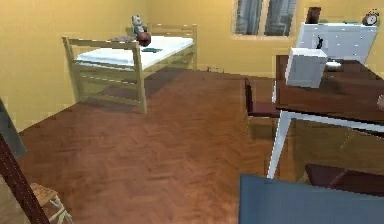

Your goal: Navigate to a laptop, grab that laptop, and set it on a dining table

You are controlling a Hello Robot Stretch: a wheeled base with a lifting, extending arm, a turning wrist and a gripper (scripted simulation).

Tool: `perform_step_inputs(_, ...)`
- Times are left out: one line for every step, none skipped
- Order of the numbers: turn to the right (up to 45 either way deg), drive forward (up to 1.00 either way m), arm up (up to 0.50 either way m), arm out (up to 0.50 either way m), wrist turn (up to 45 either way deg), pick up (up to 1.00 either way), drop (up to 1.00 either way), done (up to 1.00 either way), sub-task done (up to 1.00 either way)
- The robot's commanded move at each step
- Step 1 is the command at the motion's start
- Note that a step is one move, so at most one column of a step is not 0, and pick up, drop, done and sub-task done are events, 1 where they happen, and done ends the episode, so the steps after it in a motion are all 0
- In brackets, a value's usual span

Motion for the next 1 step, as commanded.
perform_step_inputs(0.0, 0.70, 0.00, 0.00, 0.0, 0.00, 0.00, 0.00, 0.00)
